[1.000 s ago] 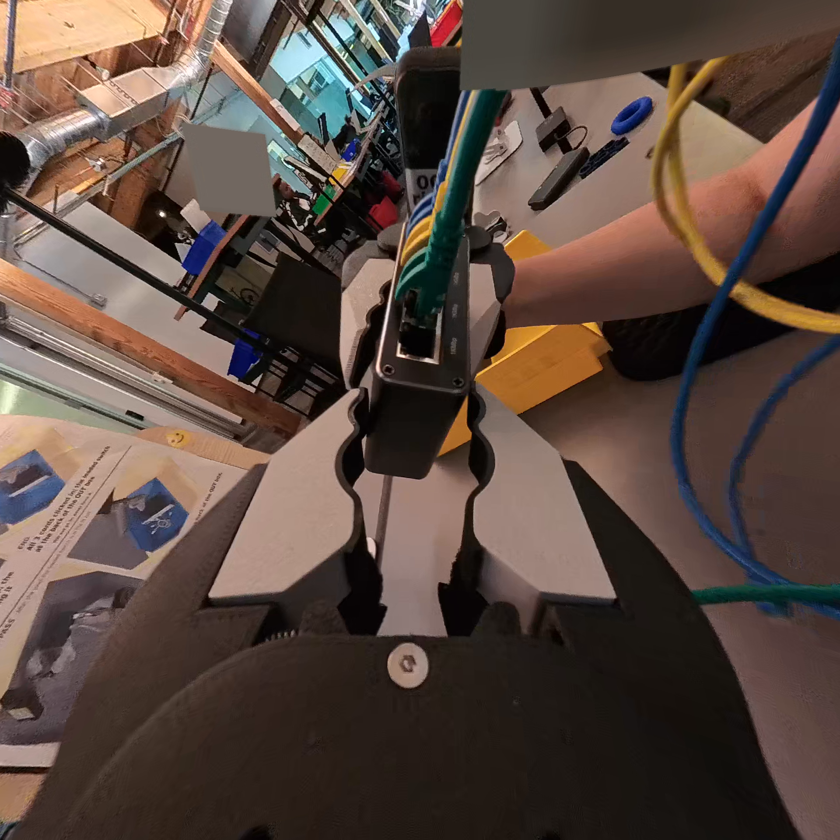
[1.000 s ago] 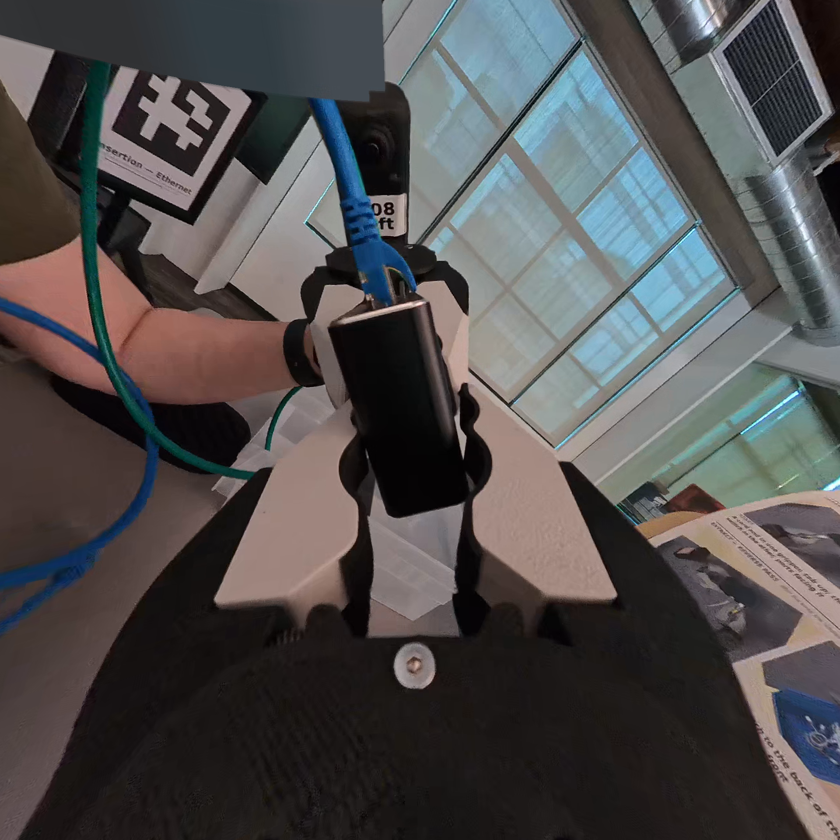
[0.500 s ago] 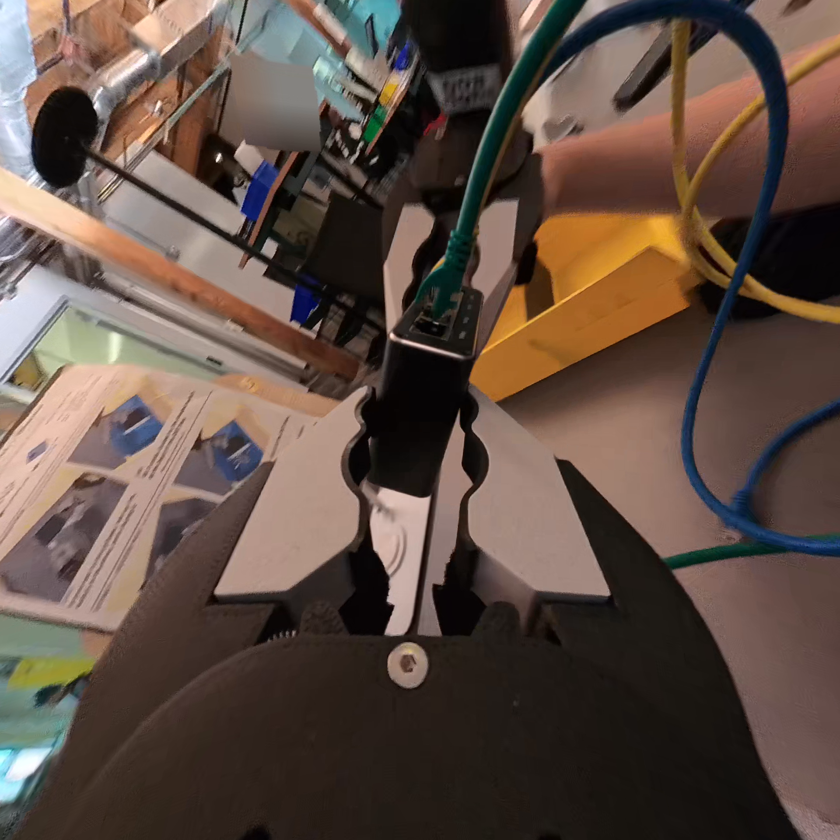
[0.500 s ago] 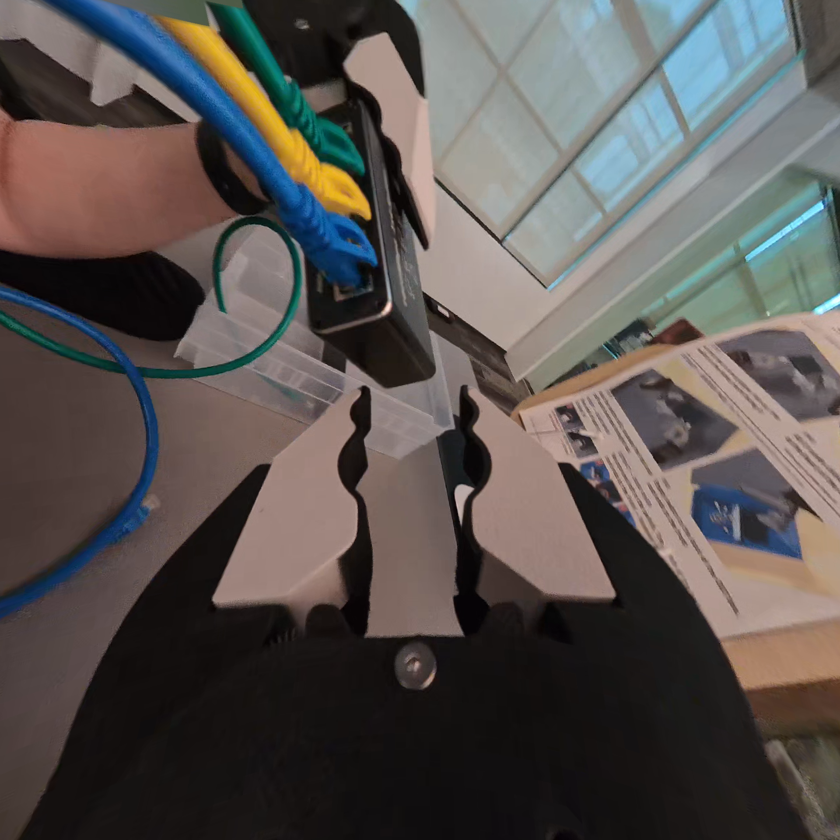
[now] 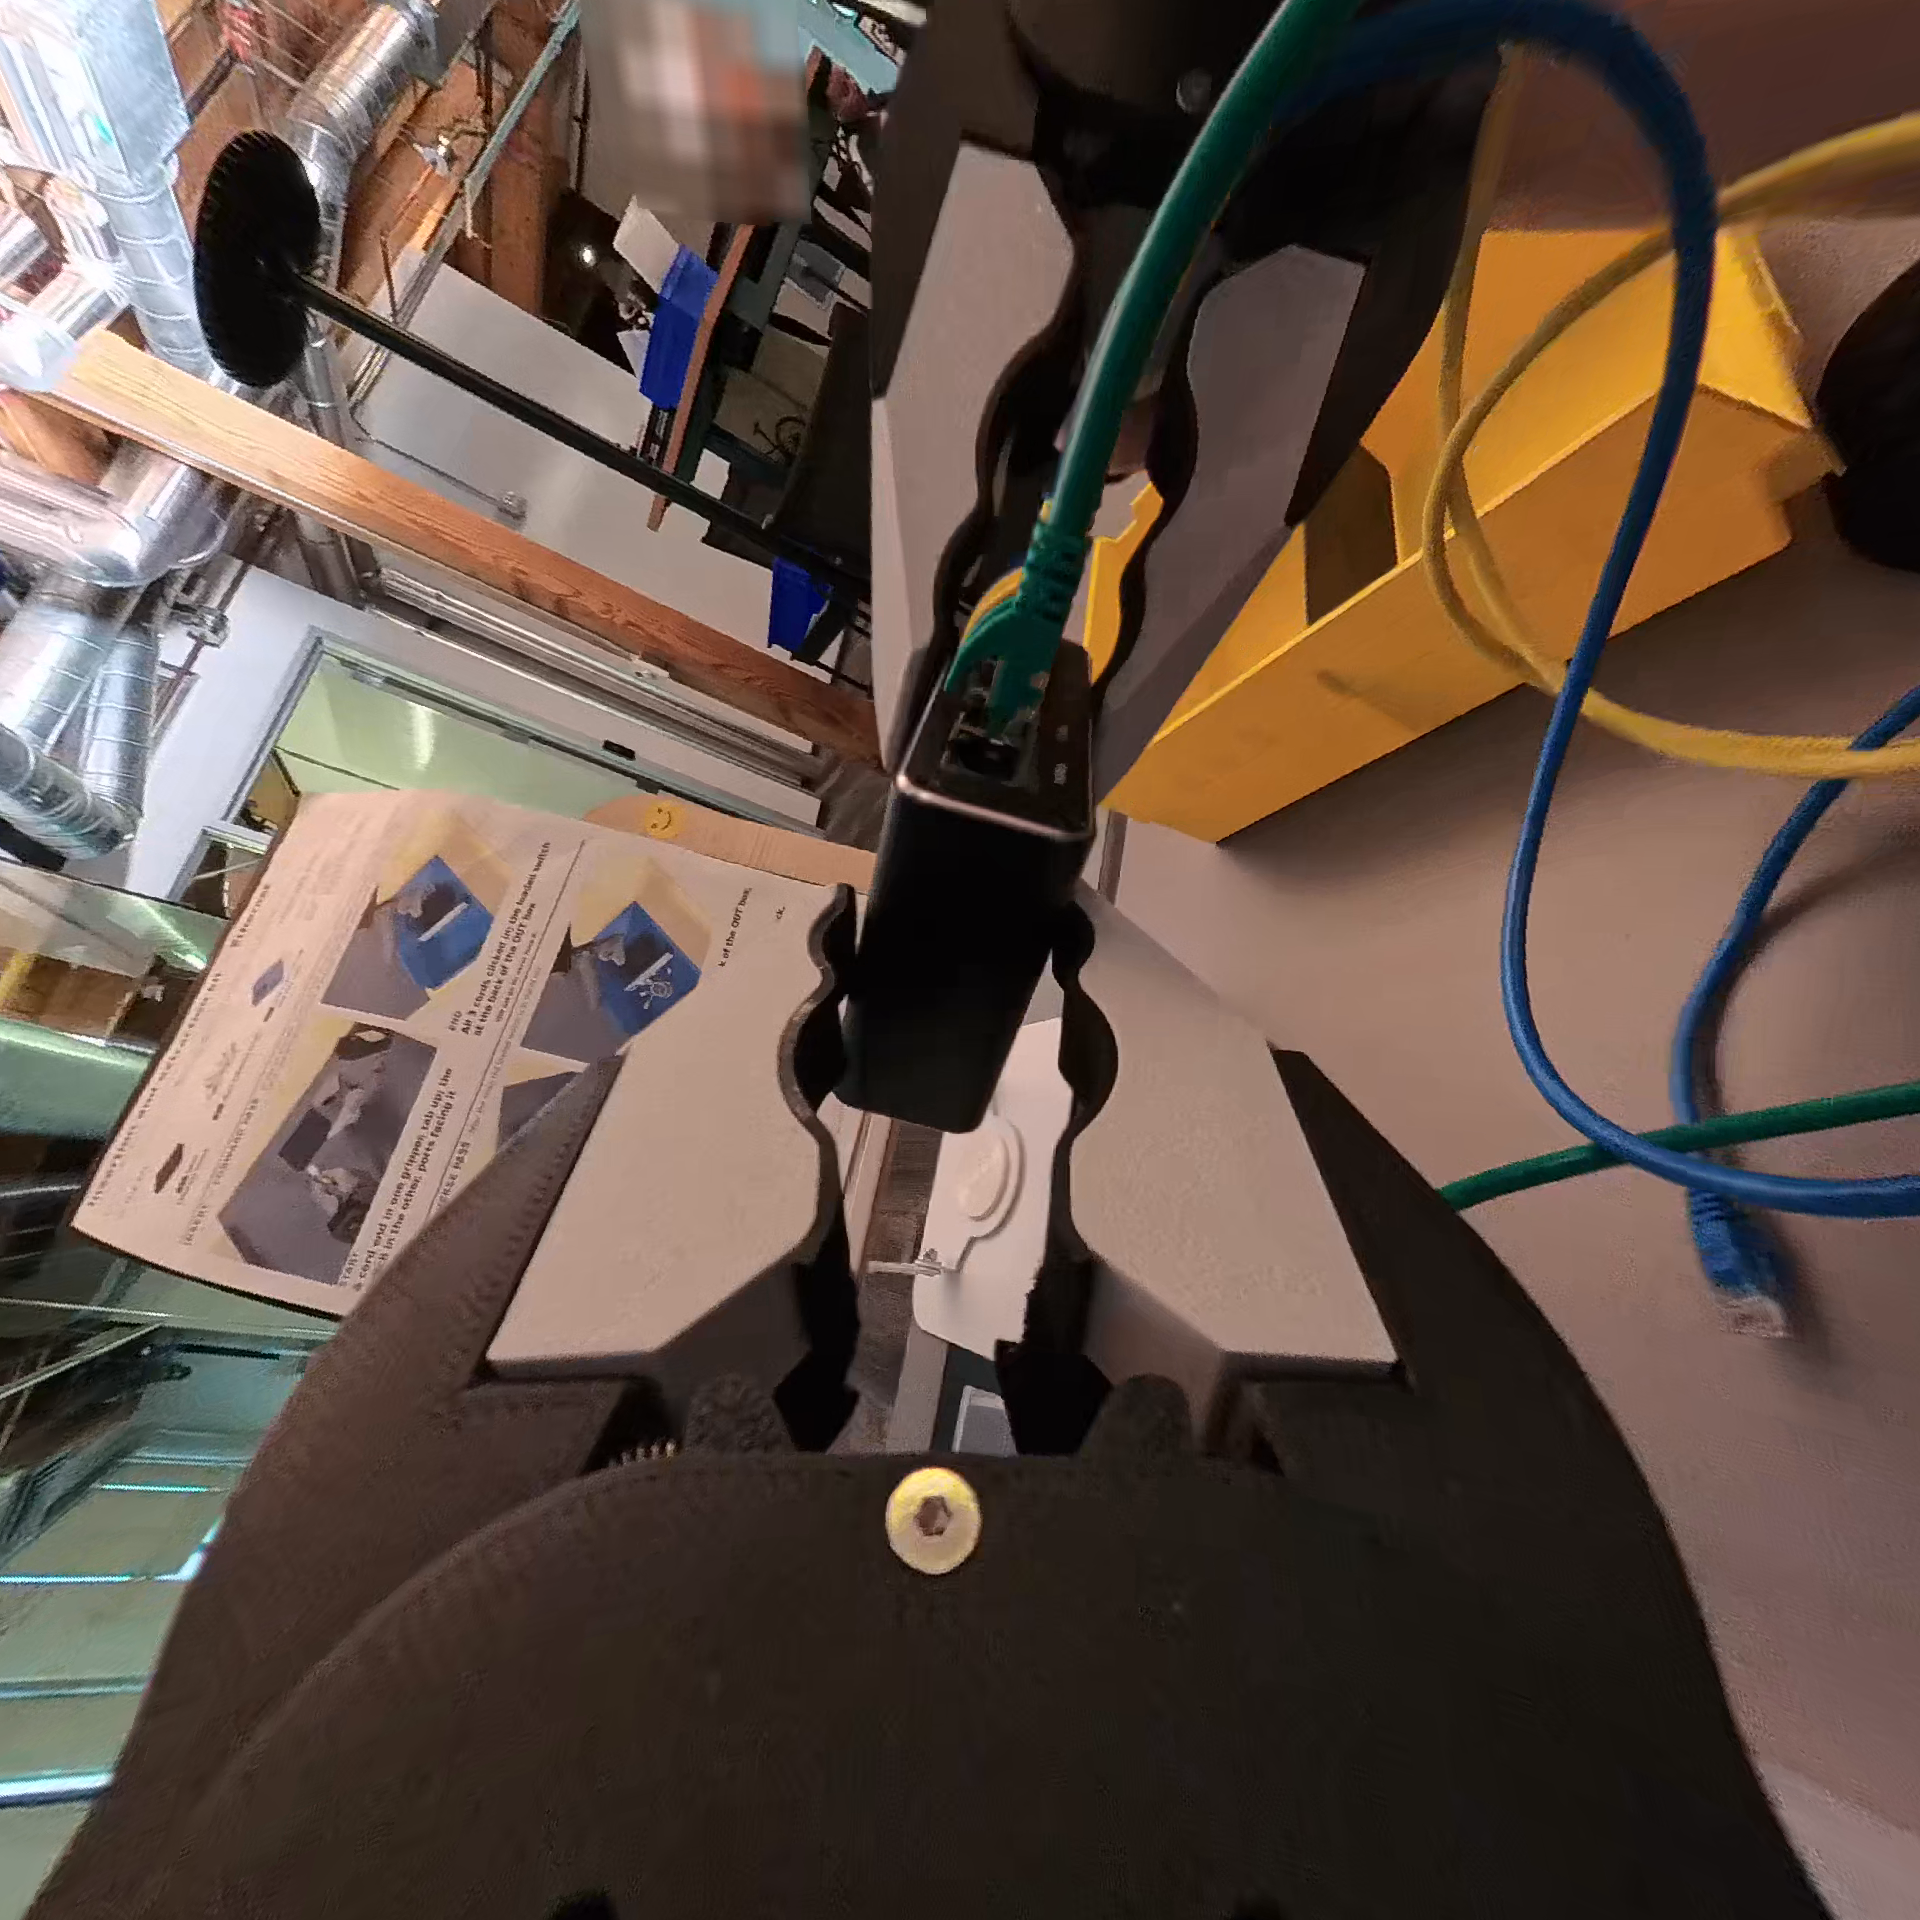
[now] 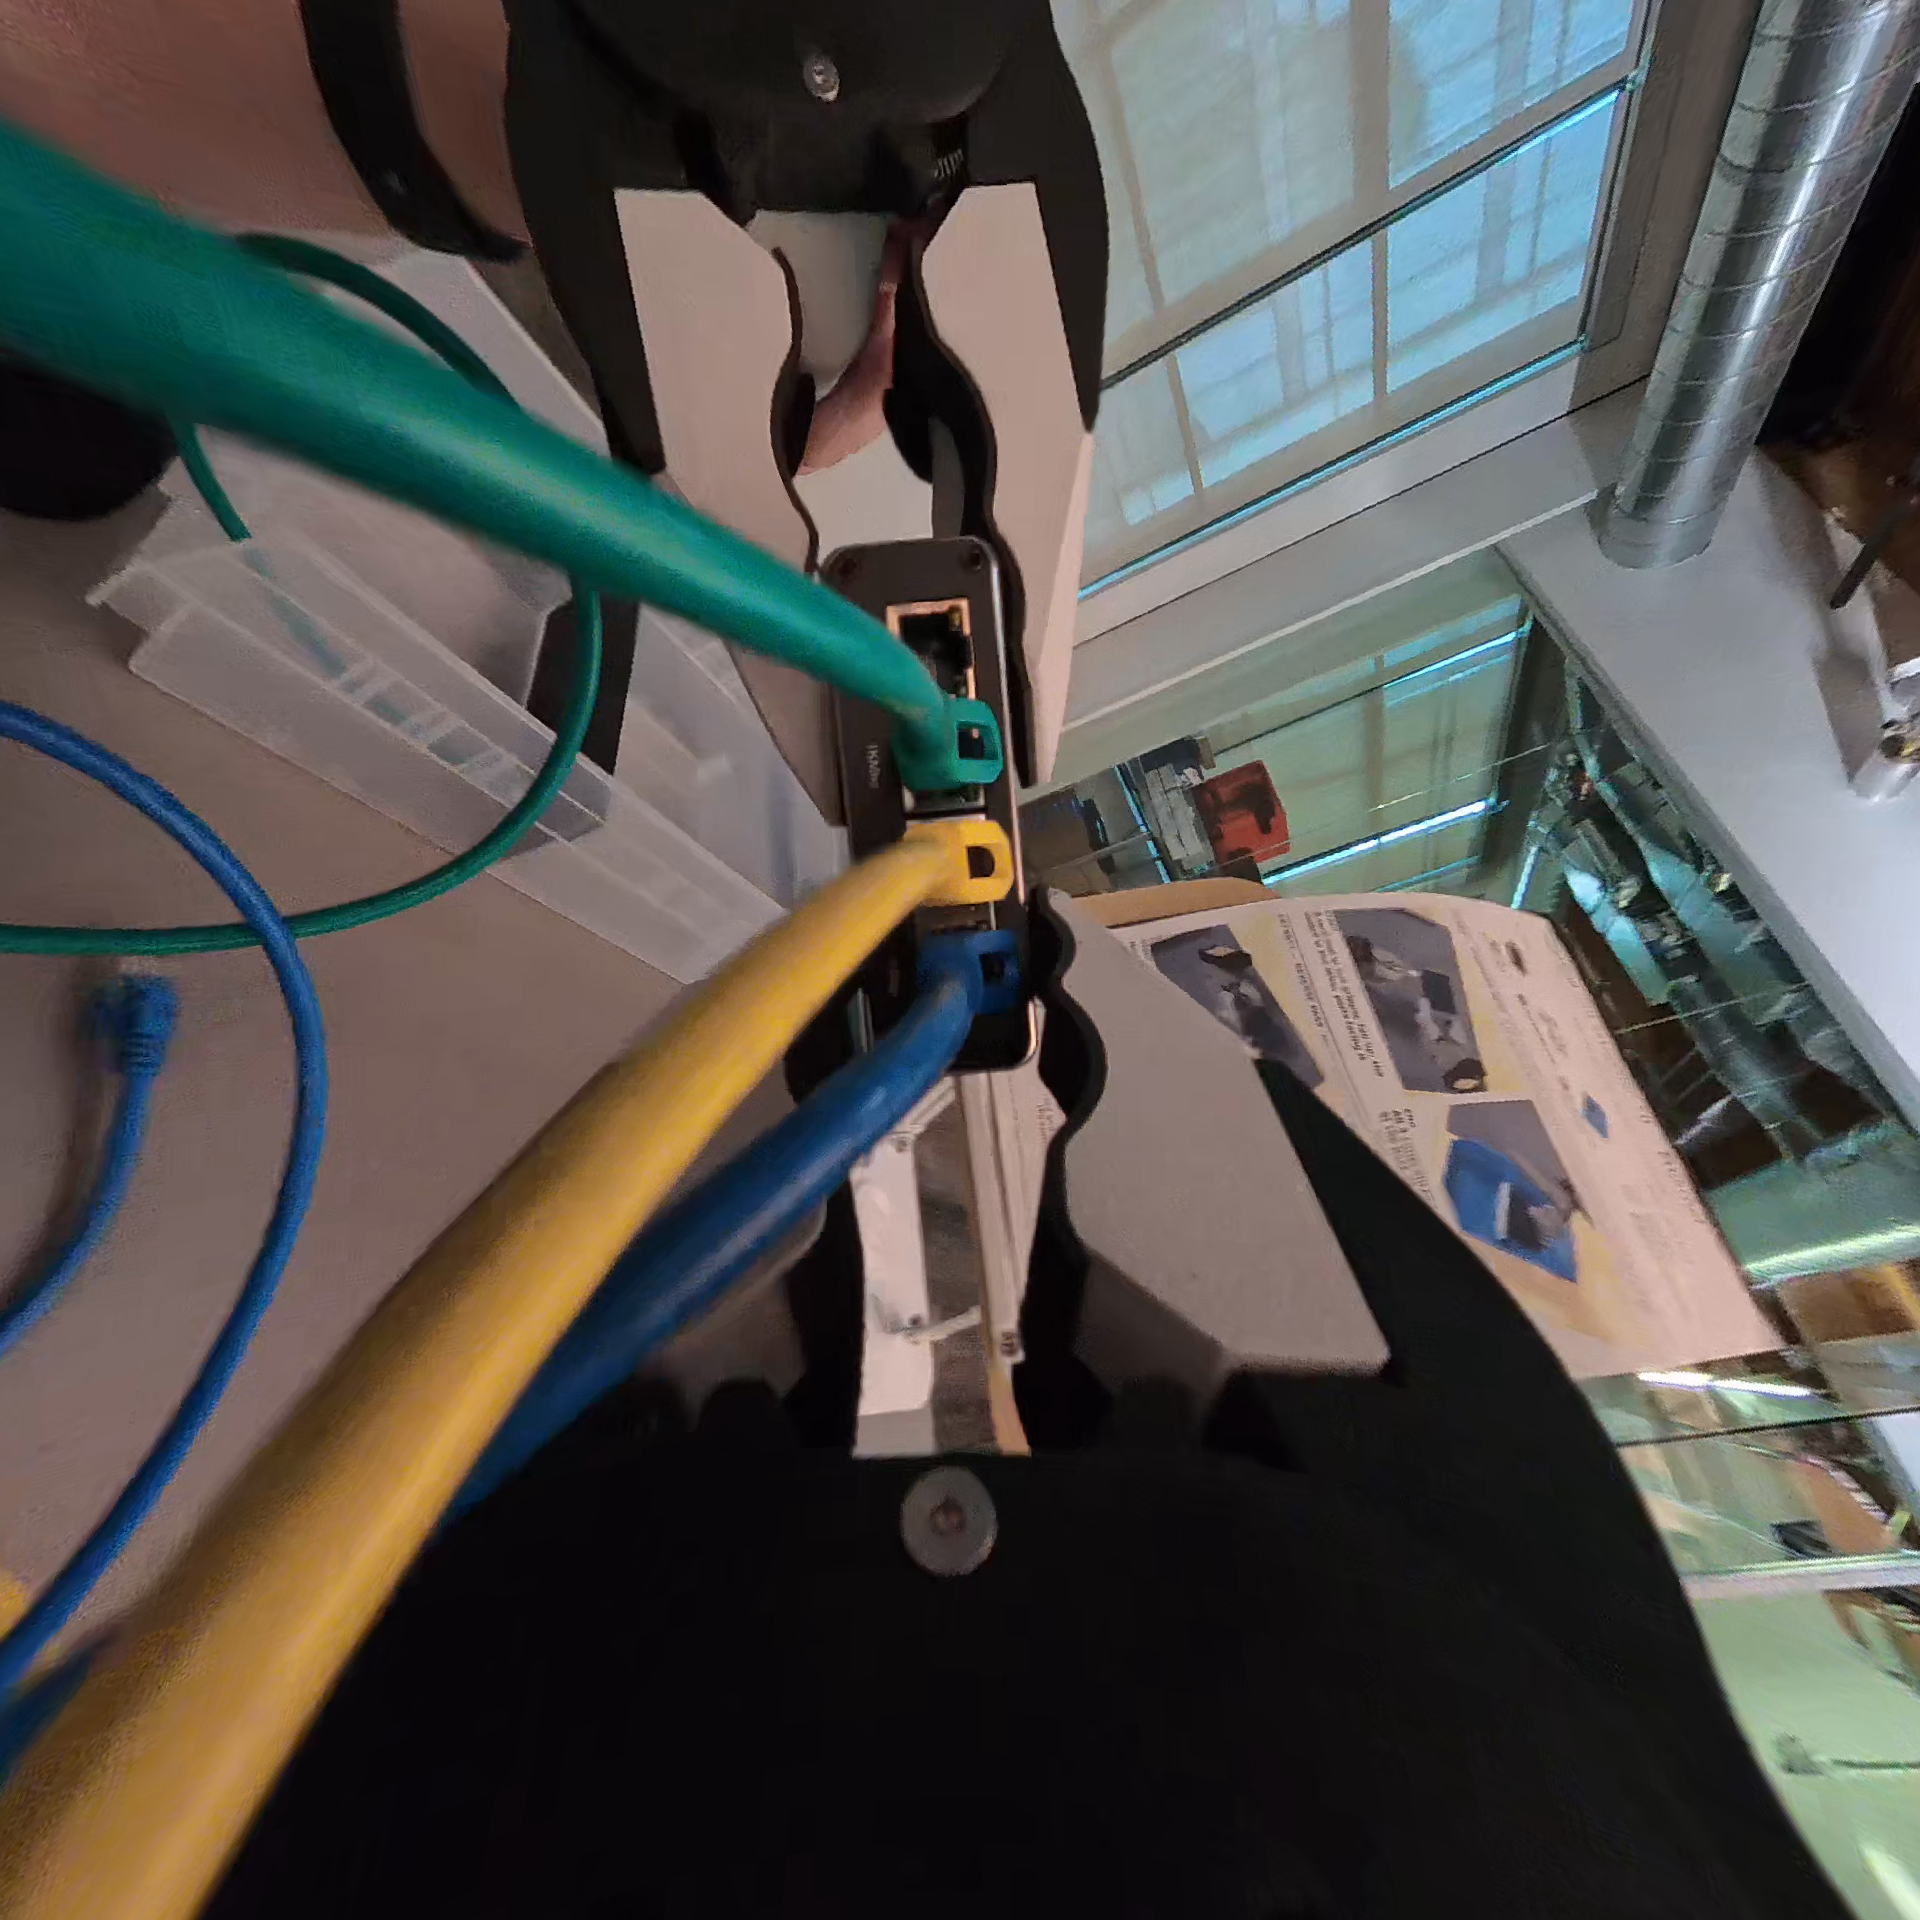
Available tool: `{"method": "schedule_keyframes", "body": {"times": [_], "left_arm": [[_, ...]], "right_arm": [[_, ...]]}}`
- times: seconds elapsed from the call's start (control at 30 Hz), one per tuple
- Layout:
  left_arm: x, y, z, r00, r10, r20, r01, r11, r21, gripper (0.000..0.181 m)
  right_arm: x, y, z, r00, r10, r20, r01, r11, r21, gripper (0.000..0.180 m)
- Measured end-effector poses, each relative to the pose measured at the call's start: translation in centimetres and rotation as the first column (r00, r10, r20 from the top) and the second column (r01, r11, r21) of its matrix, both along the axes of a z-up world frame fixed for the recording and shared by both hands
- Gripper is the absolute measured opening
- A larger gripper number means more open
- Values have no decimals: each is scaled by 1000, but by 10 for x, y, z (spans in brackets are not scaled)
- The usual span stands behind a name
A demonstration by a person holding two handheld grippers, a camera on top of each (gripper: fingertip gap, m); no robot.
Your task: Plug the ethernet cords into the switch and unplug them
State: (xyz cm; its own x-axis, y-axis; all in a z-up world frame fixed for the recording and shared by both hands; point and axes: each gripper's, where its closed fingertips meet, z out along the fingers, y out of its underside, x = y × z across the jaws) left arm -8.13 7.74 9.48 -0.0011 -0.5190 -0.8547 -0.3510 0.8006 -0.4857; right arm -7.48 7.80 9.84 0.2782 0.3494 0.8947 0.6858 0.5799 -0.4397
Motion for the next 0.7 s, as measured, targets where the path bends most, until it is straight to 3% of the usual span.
{"method": "schedule_keyframes", "body": {"times": [0.17,0.27,0.53,0.7], "left_arm": [[11,-4,-5,1000,-2,7,1,996,89,43],[20,-2,-13,1000,22,-8,-21,987,156,58],[25,10,-19,996,83,-13,-76,958,275,35],[27,15,-22,993,118,-21,-104,936,336,36]], "right_arm": [[-7,-17,5,996,67,54,-70,995,70,31],[-11,-19,4,993,92,68,-99,990,102,31],[-8,-15,-9,989,131,62,-134,990,40,32],[-5,-11,-15,989,126,71,-127,992,19,32]]}}
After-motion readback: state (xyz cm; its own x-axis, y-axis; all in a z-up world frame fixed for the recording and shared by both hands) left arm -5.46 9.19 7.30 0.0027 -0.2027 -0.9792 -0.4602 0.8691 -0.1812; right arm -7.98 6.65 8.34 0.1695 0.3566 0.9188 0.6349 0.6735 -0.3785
